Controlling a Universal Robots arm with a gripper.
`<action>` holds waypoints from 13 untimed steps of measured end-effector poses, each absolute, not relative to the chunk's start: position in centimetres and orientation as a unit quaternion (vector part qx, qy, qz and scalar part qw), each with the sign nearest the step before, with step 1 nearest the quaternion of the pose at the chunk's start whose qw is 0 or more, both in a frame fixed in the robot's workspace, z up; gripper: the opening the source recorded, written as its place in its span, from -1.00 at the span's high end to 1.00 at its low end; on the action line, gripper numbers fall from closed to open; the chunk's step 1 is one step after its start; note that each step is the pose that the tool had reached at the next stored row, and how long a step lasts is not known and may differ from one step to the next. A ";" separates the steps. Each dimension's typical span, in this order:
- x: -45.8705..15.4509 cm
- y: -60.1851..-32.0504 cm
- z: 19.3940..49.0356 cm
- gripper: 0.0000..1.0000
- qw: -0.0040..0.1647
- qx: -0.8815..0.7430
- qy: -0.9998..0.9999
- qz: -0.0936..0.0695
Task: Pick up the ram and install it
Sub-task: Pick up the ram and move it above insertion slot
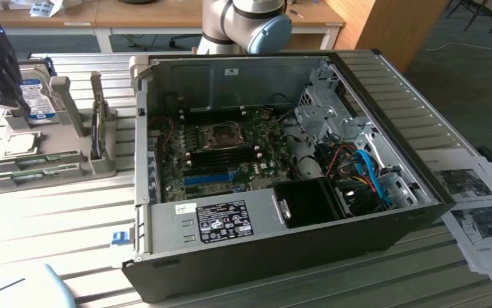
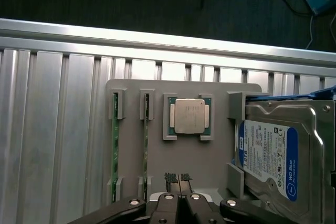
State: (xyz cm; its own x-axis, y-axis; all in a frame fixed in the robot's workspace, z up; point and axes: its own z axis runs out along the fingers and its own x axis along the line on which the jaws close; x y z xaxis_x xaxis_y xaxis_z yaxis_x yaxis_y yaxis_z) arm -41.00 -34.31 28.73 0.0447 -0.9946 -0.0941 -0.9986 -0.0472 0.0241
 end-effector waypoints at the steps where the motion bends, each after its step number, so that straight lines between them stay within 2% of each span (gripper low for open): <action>1: -41.0 -34.4 28.7 0.81 0.024 -0.722 0.690 0.042; 13: -41.0 -35.3 28.7 0.81 0.024 -0.722 0.690 0.042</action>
